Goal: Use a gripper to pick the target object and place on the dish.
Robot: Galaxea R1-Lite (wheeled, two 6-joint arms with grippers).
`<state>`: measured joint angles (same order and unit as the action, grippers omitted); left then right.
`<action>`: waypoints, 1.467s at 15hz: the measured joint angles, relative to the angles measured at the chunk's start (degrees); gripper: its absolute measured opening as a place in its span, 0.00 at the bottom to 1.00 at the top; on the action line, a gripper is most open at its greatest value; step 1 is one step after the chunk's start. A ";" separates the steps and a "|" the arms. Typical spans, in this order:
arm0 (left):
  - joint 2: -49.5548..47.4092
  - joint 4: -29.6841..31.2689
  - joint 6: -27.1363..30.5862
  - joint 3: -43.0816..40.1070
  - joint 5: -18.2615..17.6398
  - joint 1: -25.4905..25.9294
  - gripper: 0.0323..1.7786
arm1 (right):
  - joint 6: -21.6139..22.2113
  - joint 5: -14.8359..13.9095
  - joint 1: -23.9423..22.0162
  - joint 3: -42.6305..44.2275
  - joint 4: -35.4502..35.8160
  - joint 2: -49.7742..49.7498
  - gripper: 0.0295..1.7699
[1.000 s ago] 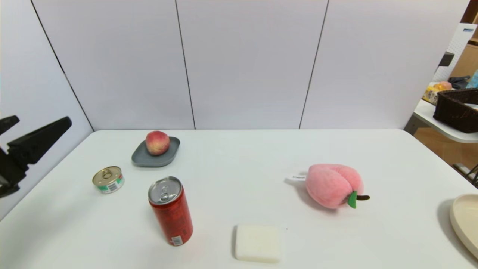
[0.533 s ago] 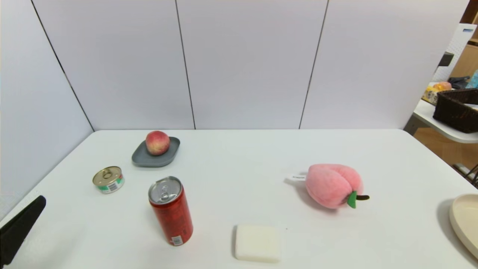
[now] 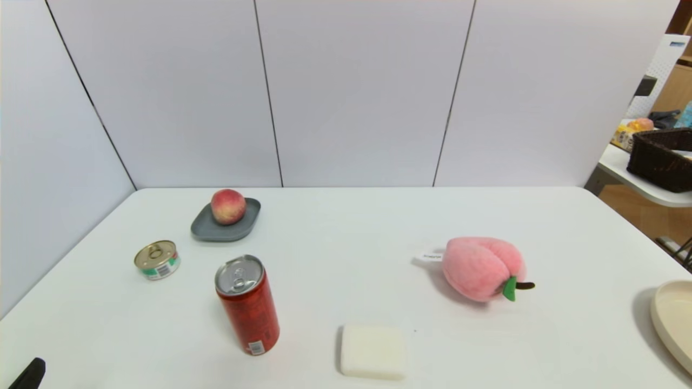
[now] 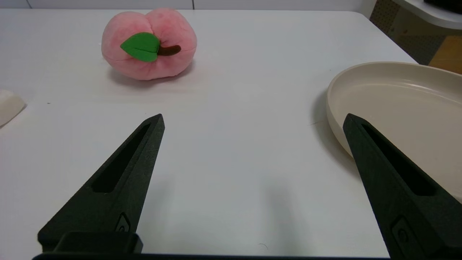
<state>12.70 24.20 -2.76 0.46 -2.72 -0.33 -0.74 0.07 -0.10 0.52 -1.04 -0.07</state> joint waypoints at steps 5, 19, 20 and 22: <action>-9.75 -13.92 0.11 -0.44 -0.17 0.93 0.95 | -0.02 0.00 0.00 0.00 0.00 0.00 0.97; -12.75 -24.20 0.00 -0.46 2.77 0.93 0.95 | -0.02 0.00 0.00 0.00 -0.01 0.00 0.97; -12.78 -24.20 0.00 -0.46 2.82 0.93 0.95 | -0.02 0.00 0.00 0.00 -0.01 0.00 0.97; -12.78 -24.20 -0.02 -0.44 2.79 0.93 0.95 | -0.02 0.02 0.00 0.00 -0.01 0.00 0.97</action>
<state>-0.07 0.00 -2.78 0.02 0.07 0.60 -0.77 0.10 -0.10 0.52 -1.05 -0.07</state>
